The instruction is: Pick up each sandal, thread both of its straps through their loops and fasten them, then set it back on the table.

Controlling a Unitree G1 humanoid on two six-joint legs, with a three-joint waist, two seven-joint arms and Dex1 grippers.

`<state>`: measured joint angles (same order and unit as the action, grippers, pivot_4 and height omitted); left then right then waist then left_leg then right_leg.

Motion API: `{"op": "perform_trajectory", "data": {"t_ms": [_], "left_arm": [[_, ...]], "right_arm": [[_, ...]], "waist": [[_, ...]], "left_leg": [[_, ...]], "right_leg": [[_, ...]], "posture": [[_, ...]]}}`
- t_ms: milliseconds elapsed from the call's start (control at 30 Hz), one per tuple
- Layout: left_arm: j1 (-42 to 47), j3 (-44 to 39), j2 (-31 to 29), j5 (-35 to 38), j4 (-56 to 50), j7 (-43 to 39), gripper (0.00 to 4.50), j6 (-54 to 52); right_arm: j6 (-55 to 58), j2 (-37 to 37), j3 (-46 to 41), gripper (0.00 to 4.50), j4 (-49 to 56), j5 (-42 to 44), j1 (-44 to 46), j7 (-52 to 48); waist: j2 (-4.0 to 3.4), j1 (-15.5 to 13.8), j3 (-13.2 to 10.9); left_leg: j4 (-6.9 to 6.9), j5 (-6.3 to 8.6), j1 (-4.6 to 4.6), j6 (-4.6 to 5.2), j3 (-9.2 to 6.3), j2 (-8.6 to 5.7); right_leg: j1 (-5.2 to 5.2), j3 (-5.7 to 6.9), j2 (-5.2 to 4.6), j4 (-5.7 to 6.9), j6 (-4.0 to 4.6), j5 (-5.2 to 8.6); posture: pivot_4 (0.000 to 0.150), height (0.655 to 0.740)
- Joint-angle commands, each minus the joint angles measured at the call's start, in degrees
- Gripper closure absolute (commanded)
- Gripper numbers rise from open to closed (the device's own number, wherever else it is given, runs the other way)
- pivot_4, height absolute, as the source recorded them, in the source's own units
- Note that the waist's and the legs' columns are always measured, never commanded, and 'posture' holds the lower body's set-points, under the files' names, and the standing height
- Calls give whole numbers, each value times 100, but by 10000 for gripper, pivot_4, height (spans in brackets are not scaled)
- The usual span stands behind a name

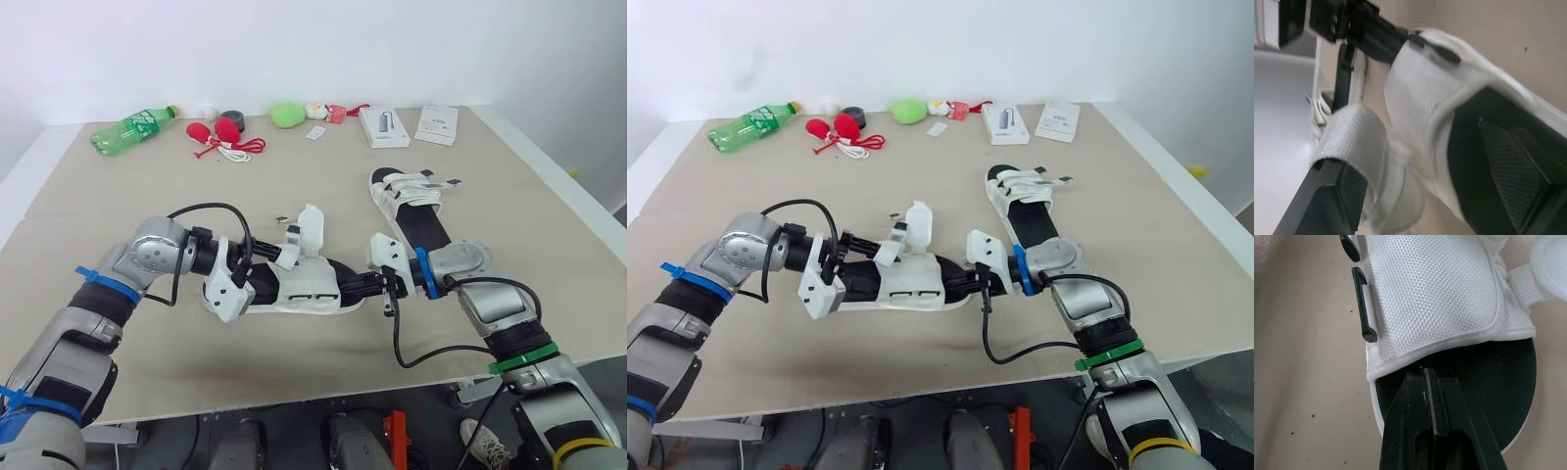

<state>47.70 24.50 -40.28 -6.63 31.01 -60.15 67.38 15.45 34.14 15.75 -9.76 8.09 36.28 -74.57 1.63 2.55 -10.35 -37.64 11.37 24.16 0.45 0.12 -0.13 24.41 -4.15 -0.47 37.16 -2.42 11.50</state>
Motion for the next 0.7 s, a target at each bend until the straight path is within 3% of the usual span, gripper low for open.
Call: {"op": "perform_trajectory", "data": {"t_ms": [33,700], "left_arm": [[-158,13,-149,280,-549,75,10319,-60],[-598,8,-487,732,-1125,-169,10319,-821]], "right_arm": [[-84,19,3,45000,-7,-22,47,-20],[-132,55,12,45000,-87,-41,72,-88]], "waist": [[0,1,0],[0,0,0]], "left_leg": [[0,0,0,0,0,0],[0,0,-3,0,1,2]], "right_leg": [[0,0,0,0,2,-2],[-1,3,1,0,1,1]], "posture": [[1500,7400],[1500,7400]]}}
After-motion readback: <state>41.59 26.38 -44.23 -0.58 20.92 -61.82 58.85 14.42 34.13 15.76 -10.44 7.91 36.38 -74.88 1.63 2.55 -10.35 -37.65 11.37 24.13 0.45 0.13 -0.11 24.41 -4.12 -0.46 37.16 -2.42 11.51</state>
